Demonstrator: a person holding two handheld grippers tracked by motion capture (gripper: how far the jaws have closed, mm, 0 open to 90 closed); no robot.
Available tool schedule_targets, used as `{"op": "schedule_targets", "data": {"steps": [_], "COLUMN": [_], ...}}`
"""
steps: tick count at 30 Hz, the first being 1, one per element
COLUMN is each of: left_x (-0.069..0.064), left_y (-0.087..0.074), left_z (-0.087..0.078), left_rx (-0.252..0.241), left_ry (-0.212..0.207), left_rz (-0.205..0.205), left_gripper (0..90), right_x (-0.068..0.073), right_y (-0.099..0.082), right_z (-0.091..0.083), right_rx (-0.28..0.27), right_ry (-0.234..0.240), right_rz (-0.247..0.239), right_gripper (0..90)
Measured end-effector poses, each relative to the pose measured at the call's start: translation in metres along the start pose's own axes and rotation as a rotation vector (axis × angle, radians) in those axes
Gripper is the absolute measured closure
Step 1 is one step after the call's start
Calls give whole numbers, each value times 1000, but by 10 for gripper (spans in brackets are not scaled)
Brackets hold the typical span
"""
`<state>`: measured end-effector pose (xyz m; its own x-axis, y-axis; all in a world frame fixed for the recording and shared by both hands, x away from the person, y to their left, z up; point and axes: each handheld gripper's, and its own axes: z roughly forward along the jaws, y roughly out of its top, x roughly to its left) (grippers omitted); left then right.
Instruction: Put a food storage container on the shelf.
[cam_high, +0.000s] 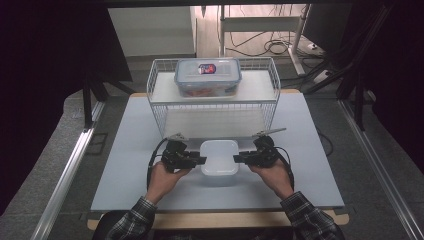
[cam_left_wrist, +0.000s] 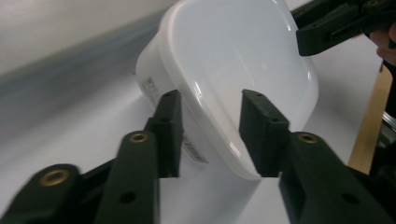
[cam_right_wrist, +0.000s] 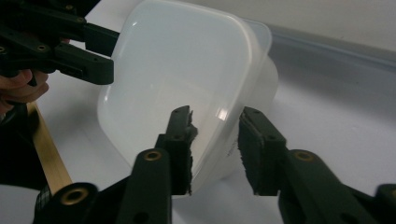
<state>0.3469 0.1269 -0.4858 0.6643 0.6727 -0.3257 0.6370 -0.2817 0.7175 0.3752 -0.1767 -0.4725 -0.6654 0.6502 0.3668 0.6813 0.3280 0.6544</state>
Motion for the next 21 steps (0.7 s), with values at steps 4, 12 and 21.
{"op": "schedule_targets", "data": {"steps": [4, 12, 21], "left_x": [0, 3, 2], "left_y": [-1, -3, -3], "left_z": [-1, -7, -7], "left_rx": [-22, -60, -68], "left_ry": [10, 35, 55], "left_rz": [-19, -51, -49], "left_gripper": [649, 768, 770], "right_x": [2, 7, 11], "right_y": [0, -3, -2], "right_z": [-1, -4, -6], "right_rx": [-19, -63, -101], "right_ry": [-10, -28, -33], "right_rz": [9, -7, -50], "right_gripper": [700, 787, 792]}}
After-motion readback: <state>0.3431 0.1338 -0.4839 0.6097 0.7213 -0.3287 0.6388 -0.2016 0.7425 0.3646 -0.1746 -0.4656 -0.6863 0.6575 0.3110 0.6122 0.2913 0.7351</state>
